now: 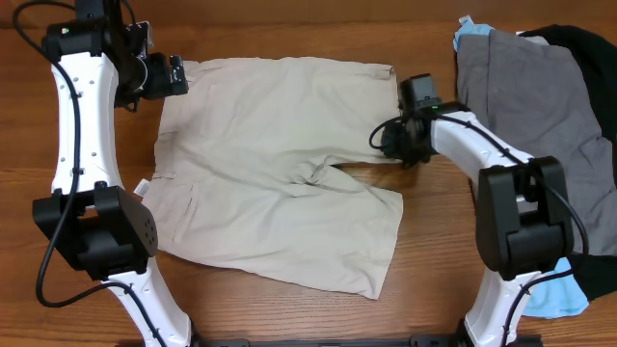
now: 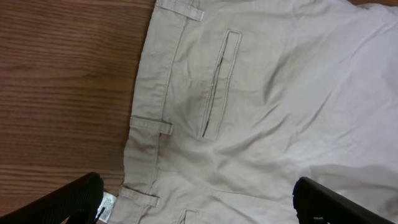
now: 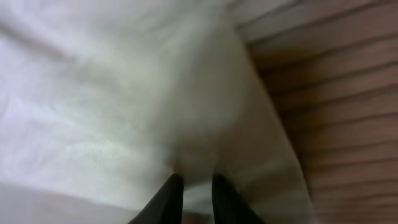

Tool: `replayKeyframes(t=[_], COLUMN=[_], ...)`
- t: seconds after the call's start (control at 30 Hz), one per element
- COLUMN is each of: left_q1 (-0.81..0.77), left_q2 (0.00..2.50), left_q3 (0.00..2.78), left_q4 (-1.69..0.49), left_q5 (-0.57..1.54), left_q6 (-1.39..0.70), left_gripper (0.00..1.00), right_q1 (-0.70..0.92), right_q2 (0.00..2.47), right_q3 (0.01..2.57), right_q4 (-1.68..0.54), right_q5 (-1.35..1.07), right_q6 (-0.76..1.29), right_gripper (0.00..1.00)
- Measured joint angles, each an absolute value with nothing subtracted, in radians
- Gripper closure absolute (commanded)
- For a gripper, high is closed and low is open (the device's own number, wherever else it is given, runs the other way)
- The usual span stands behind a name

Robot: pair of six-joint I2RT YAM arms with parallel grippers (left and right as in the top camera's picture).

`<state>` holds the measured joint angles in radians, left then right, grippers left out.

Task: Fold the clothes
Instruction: 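Pull the shorts apart with both grippers to flatten them, then release the shorts and move both grippers to the leg hems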

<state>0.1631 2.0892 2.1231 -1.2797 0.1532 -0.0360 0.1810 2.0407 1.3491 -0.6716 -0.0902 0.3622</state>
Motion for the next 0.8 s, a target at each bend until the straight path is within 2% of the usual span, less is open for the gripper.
replayKeyframes(t=[0.1,0.17,0.2,0.4,0.57,0.73,0.8], left_q1=[0.163,0.163,0.163,0.163,0.163,0.163,0.163], left_q2=[2.089,2.089,2.089,2.090,2.093,2.053,2.008], left_q3=[2.123,2.123,2.123,2.130,2.275,2.401,2.410], left_q4=[-1.278,-1.269,-1.266,-1.272,-1.426,-1.570,-1.618], left_q5=[0.153,0.153,0.153,0.144,0.129,0.178,0.212], left_q6=[-0.022,-0.022,-0.022,-0.019,0.004,0.008,0.007], left_gripper=[0.00,0.00,0.00,0.00,0.00,0.00,0.00], right_q1=[0.115,0.068,0.043,-0.020,0.009,0.024,0.033], right_q2=[2.041,2.041,2.042,2.057,1.942,1.618,1.501], right_q3=[1.349,1.349,1.352,1.468,1.605,1.664,1.672], right_q4=[-0.665,-0.659,-0.658,-0.836,-1.027,-1.199,-1.261], right_q5=[-0.094,-0.106,-0.139,-0.239,-0.231,-0.255,-0.263], right_q6=[0.363,0.358,0.342,0.310,0.306,0.344,0.367], right_gripper=[0.77,0.51,0.44,0.24,0.18,0.17,0.13])
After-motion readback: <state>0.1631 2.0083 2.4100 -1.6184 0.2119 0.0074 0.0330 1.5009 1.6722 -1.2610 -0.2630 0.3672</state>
